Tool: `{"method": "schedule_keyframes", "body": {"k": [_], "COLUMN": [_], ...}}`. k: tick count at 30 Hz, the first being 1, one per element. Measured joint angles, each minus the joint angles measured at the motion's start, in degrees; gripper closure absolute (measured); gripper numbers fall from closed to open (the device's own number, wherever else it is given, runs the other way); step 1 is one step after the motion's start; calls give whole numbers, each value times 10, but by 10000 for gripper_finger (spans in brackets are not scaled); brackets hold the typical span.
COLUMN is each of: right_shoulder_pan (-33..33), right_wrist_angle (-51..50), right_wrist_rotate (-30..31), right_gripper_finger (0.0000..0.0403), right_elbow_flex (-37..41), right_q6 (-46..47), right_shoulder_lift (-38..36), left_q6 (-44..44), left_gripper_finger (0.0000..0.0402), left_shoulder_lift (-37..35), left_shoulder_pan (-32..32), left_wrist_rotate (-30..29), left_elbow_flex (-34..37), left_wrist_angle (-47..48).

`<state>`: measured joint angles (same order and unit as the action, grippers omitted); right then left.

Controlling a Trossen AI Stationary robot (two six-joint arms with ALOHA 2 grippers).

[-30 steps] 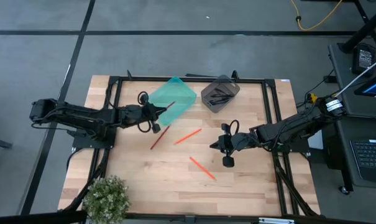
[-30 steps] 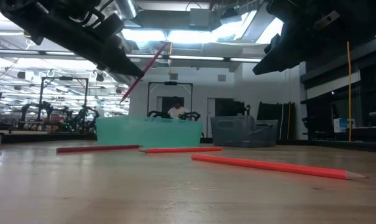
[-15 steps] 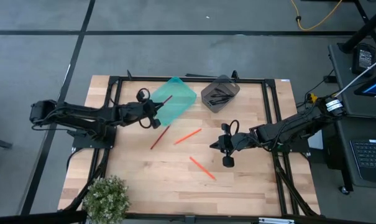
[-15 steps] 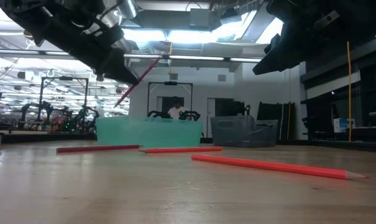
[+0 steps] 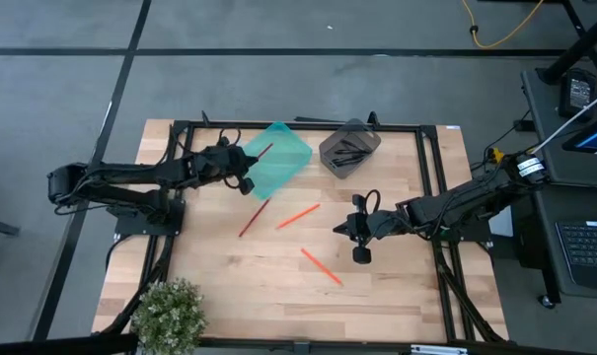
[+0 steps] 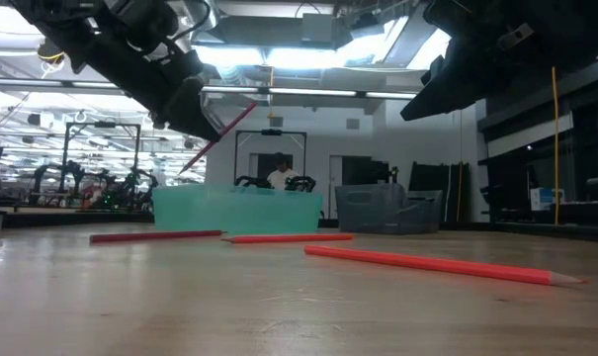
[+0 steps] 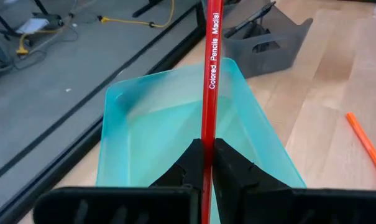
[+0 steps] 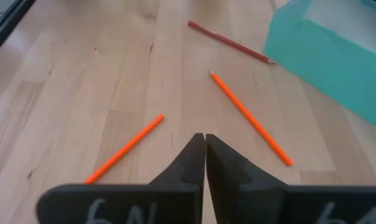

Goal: Sort pens & pencils
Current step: Put the bottom red pencil into the green bin

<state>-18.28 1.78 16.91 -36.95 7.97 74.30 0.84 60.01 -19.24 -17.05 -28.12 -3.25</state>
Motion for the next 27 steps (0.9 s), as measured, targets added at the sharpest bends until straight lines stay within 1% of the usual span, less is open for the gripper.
{"method": "schedule_keyframes", "body": {"k": [4,7,12,17,21,25,27], "right_shoulder_pan": [0,0,8,25,28,28,28], "right_wrist_angle": [0,0,0,0,0,-5,-7], "right_wrist_rotate": [1,1,1,1,1,0,-1], "right_gripper_finger": [386,386,386,386,386,386,386], "right_elbow_flex": [0,0,0,0,0,0,0], "right_q6": [-8,-9,-12,-12,-14,-17,-20], "right_shoulder_lift": [0,0,0,0,0,0,0], "left_q6": [0,0,1,-3,-27,-37,-45], "left_gripper_finger": [388,388,388,388,388,388,388], "left_shoulder_lift": [0,0,17,91,160,218,244], "left_shoulder_pan": [-23,-37,-52,-59,-68,-81,-85], "left_wrist_rotate": [40,52,61,63,68,108,119], "left_elbow_flex": [0,-1,-45,-116,-169,-215,-234], "left_wrist_angle": [3,7,85,167,198,219,227]}}
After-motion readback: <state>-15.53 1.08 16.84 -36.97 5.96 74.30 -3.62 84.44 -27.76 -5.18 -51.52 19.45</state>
